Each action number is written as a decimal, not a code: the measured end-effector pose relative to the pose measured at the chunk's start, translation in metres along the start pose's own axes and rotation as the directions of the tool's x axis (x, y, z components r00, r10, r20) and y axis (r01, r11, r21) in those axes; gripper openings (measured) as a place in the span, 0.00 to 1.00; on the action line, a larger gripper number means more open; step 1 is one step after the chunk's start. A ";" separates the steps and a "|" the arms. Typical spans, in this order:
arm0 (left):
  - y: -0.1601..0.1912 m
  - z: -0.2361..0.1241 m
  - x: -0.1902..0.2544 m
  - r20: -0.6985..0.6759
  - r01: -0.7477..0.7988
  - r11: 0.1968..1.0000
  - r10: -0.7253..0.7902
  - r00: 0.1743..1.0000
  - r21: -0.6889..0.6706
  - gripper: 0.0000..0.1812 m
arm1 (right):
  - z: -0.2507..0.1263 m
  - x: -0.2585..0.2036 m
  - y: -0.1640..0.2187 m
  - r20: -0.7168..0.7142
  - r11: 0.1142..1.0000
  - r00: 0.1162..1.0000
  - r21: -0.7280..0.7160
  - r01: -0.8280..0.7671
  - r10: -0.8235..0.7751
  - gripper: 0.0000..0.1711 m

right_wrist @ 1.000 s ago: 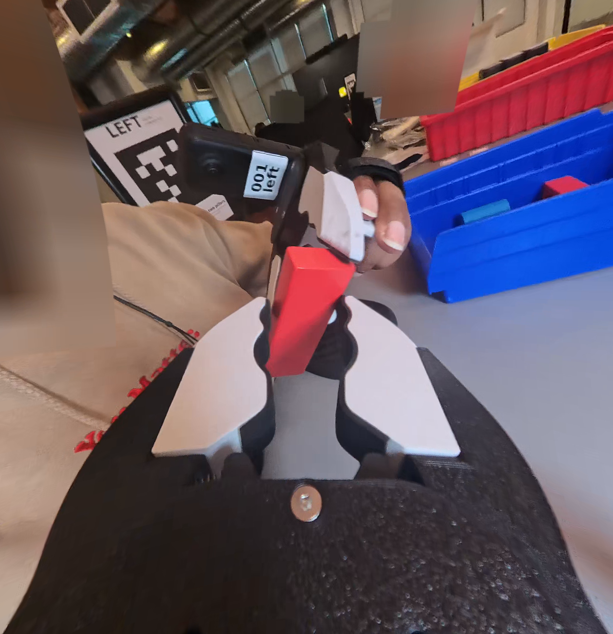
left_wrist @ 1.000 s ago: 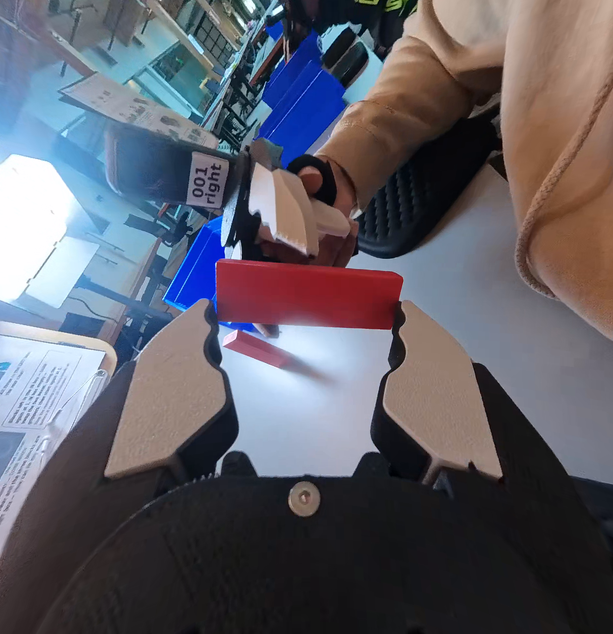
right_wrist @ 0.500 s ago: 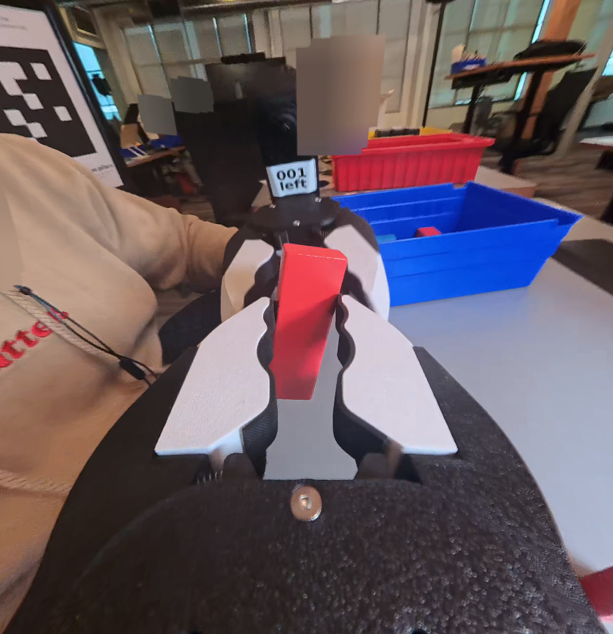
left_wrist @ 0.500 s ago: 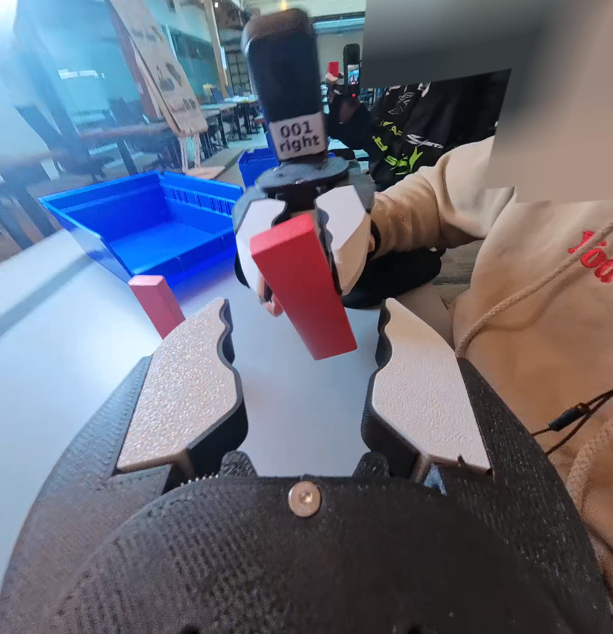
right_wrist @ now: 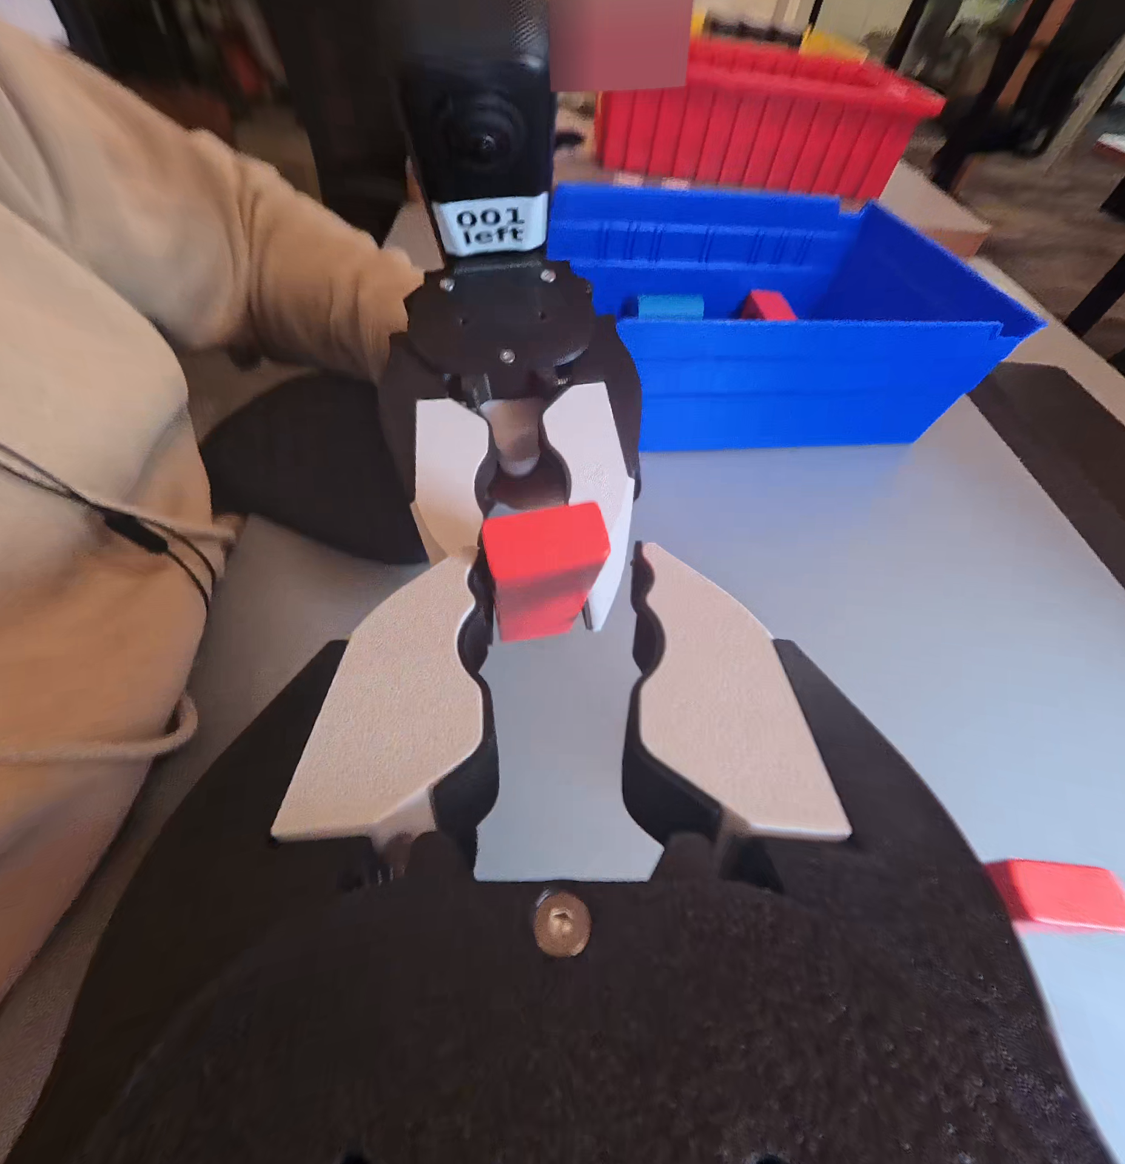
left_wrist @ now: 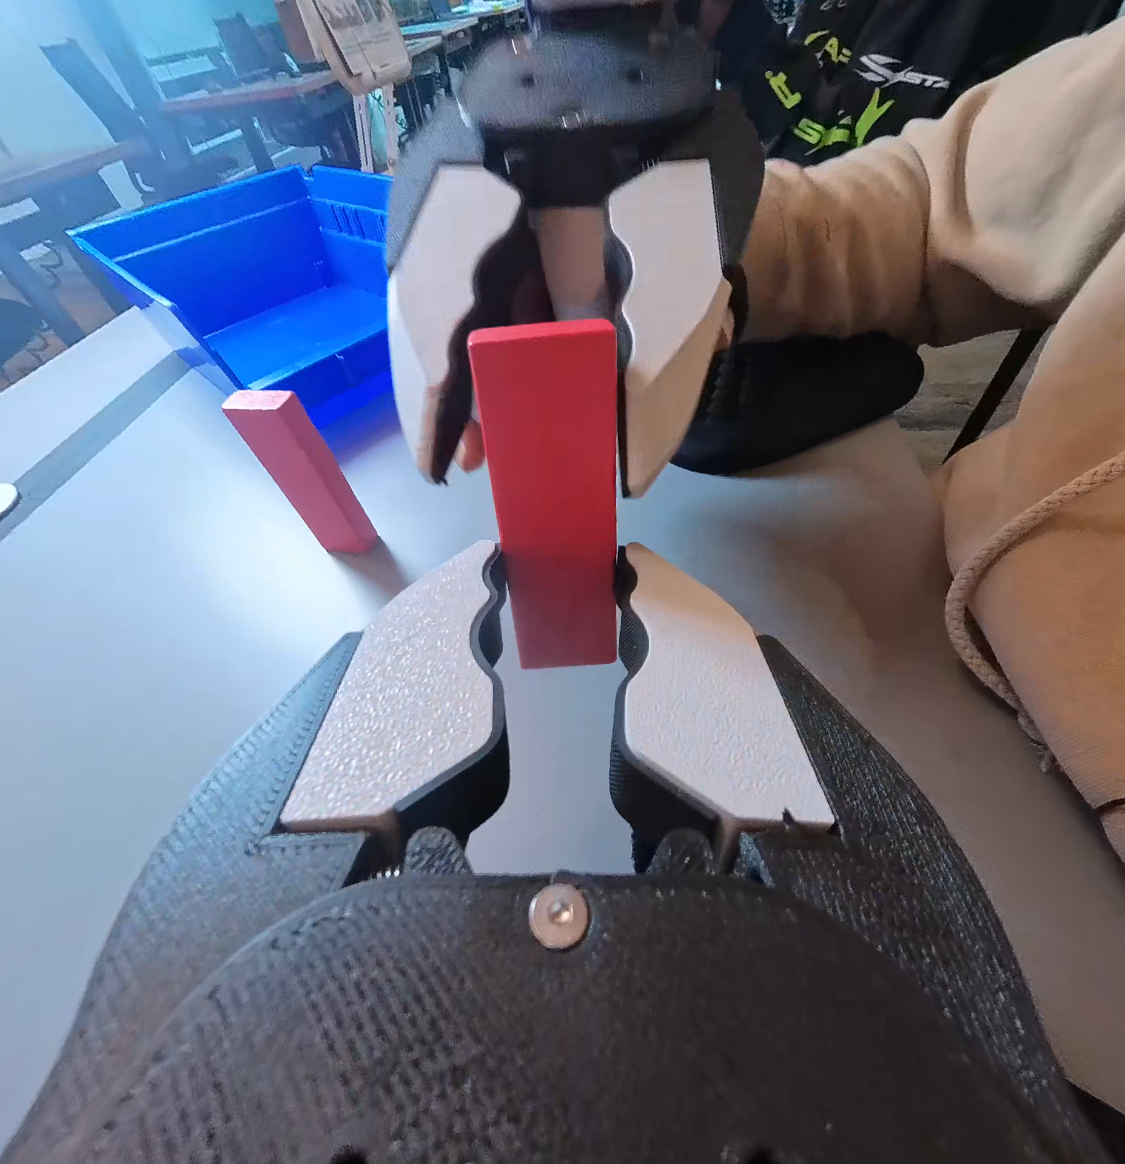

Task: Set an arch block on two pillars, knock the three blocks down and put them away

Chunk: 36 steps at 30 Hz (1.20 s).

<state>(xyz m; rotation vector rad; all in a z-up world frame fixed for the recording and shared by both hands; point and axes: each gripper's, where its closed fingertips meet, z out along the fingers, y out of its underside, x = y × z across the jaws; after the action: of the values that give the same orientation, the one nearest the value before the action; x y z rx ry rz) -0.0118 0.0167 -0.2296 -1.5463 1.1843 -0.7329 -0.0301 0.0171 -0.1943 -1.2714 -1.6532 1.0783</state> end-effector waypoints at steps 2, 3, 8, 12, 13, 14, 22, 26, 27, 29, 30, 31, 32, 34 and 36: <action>0.003 0.004 0.000 -0.011 0.013 1.000 -0.013 1.000 -0.007 0.18 | -0.006 0.000 0.004 0.036 0.991 0.999 -0.128 0.039 -0.035 0.25; 0.003 0.006 0.001 -0.019 0.021 1.000 -0.021 1.000 -0.007 0.18 | -0.009 0.000 0.008 0.053 0.975 0.997 -0.211 0.064 -0.054 0.25; 0.005 0.009 0.005 -0.062 0.062 0.998 -0.061 0.996 0.014 0.18 | -0.013 0.002 0.018 0.152 0.842 0.971 -0.484 0.238 -0.187 0.26; 0.001 0.005 0.006 -0.083 0.070 0.997 -0.066 0.994 0.043 0.18 | -0.011 -0.001 0.014 0.232 0.765 0.955 -0.577 0.287 -0.184 0.26; 0.000 0.005 0.006 -0.086 0.074 0.996 -0.069 0.994 0.049 0.18 | -0.012 -0.002 0.013 0.249 0.745 0.951 -0.597 0.299 -0.182 0.24; -0.001 0.004 0.006 -0.086 0.075 0.996 -0.070 0.994 0.055 0.18 | -0.012 -0.003 0.012 0.264 0.727 0.948 -0.614 0.307 -0.178 0.23; -0.007 0.002 -0.002 -0.046 0.086 0.991 -0.082 0.996 0.103 0.19 | -0.012 0.003 -0.003 0.288 0.603 0.952 -0.743 0.290 -0.102 0.21; -0.007 -0.002 -0.030 0.124 0.086 0.989 -0.101 0.987 0.122 0.42 | -0.017 0.041 -0.033 0.221 0.536 0.969 -0.808 0.244 -0.107 0.21; -0.005 -0.003 -0.035 0.160 0.084 0.989 -0.103 0.982 0.119 0.44 | -0.018 0.055 -0.041 0.195 0.521 0.973 -0.822 0.232 -0.126 0.21; -0.001 -0.004 -0.040 0.202 0.097 0.989 -0.119 0.972 0.113 0.45 | -0.019 0.079 -0.052 0.149 0.502 0.981 -0.843 0.194 -0.128 0.21; 0.001 -0.004 -0.042 0.222 0.103 0.989 -0.125 0.967 0.108 0.44 | -0.018 0.089 -0.054 0.133 0.499 0.983 -0.848 0.177 -0.123 0.21; 0.002 -0.005 -0.044 0.239 0.102 0.989 -0.124 0.963 0.103 0.44 | -0.017 0.098 -0.053 0.122 0.497 0.986 -0.852 0.163 -0.114 0.21; 0.003 -0.007 -0.044 0.250 0.099 0.990 -0.121 0.961 0.099 0.43 | -0.016 0.105 -0.049 0.114 0.493 0.988 -0.857 0.149 -0.099 0.21; 0.004 -0.008 -0.044 0.254 0.101 0.991 -0.121 0.960 0.090 0.40 | -0.011 0.116 -0.034 0.101 0.483 0.993 -0.867 0.121 -0.066 0.21; 0.006 -0.008 -0.042 0.251 0.098 0.992 -0.115 0.961 0.080 0.39 | -0.007 0.125 -0.012 0.094 0.463 0.995 -0.881 0.097 -0.031 0.21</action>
<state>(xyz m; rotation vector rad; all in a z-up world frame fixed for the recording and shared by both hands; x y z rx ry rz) -0.0346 0.0530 -0.2286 -1.6038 0.8830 -0.6145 -0.0528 0.1389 -0.1713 -1.7738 -2.4261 0.0838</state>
